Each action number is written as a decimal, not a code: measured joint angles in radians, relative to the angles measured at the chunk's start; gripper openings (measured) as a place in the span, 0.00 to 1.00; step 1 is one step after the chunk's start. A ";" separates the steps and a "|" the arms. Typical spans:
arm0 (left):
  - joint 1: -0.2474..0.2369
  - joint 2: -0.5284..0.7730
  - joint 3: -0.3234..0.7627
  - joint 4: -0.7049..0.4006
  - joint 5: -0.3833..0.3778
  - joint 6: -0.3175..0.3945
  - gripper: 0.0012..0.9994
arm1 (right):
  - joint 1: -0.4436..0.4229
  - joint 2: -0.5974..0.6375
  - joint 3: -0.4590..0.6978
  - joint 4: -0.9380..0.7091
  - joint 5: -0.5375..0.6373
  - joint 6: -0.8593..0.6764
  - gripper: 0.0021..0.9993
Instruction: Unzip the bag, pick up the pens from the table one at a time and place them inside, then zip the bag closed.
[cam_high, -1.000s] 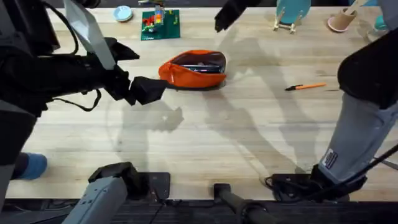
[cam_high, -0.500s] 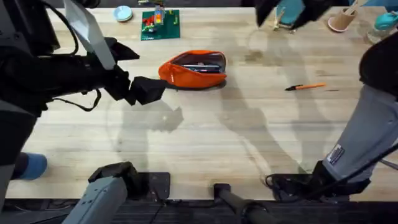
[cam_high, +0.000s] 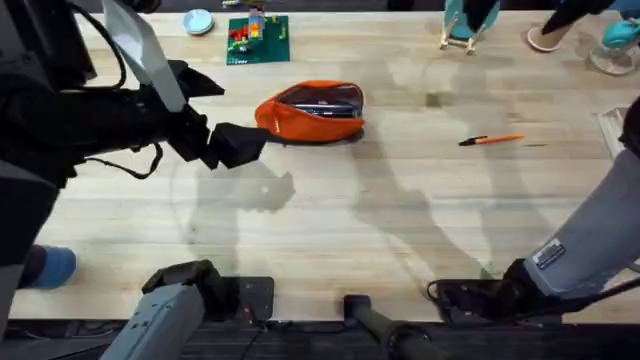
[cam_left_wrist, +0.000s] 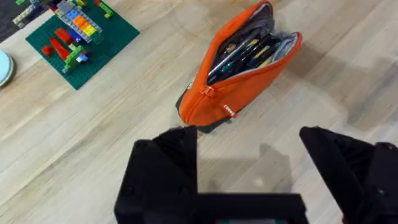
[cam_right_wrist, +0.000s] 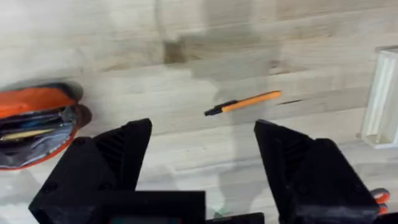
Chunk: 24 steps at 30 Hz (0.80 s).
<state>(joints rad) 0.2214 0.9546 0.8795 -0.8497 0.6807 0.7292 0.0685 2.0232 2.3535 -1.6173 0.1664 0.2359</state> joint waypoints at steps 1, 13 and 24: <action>0.000 0.000 0.000 0.000 0.000 0.000 0.99 | -0.003 -0.006 0.000 0.000 0.005 0.001 1.00; 0.000 0.000 0.000 0.000 0.000 0.000 0.99 | -0.093 -0.177 -0.221 0.000 0.028 0.010 1.00; 0.000 0.000 0.000 0.000 0.000 0.000 0.99 | -0.220 -0.292 -0.597 0.137 0.028 0.100 1.00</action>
<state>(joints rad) 0.2214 0.9545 0.8795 -0.8501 0.6806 0.7292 -0.1518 1.7312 1.7568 -1.4803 0.1947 0.3355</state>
